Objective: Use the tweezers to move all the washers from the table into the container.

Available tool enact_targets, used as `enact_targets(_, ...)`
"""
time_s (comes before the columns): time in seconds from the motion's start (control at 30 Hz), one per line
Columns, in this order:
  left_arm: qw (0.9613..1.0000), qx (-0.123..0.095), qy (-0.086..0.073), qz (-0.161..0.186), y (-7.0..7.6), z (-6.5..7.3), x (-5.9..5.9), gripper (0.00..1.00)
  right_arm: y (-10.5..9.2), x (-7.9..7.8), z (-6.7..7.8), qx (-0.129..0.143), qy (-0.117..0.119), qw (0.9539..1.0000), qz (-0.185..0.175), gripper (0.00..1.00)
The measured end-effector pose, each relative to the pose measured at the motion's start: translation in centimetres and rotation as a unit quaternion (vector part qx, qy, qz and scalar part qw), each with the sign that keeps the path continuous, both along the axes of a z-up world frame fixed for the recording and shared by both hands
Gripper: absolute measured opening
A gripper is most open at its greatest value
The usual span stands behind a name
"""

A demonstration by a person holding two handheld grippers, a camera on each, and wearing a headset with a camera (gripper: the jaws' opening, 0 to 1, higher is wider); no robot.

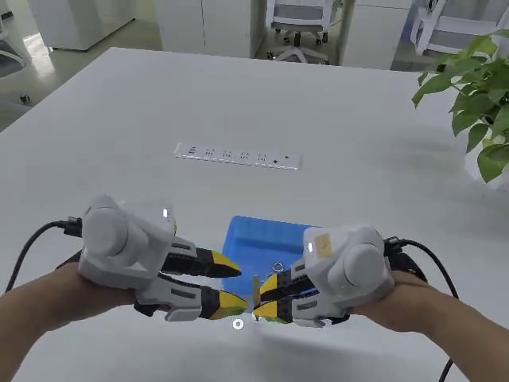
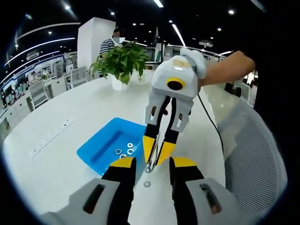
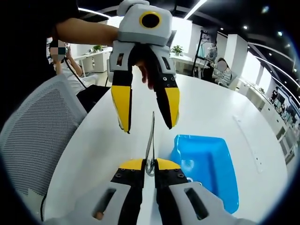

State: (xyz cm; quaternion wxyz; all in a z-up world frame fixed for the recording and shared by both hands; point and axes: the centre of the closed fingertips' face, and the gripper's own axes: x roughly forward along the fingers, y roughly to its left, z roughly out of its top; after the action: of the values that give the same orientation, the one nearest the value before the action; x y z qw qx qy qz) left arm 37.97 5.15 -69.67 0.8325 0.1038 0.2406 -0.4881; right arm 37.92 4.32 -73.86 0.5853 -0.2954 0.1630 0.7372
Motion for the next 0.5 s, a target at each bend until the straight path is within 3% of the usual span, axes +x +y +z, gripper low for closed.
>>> enact_targets(0.2,0.9994,-0.021,0.000,0.029,0.5,0.4,-0.2,0.50,-0.1,0.5,1.2,0.007,-0.007,1.0000,-0.001,0.09)
enact_targets(0.5,0.9978,-0.031,-0.001,0.059,1.1,0.6,-0.2,0.70,0.1,1.2,3.1,0.020,-0.013,0.9997,-0.004,0.09)
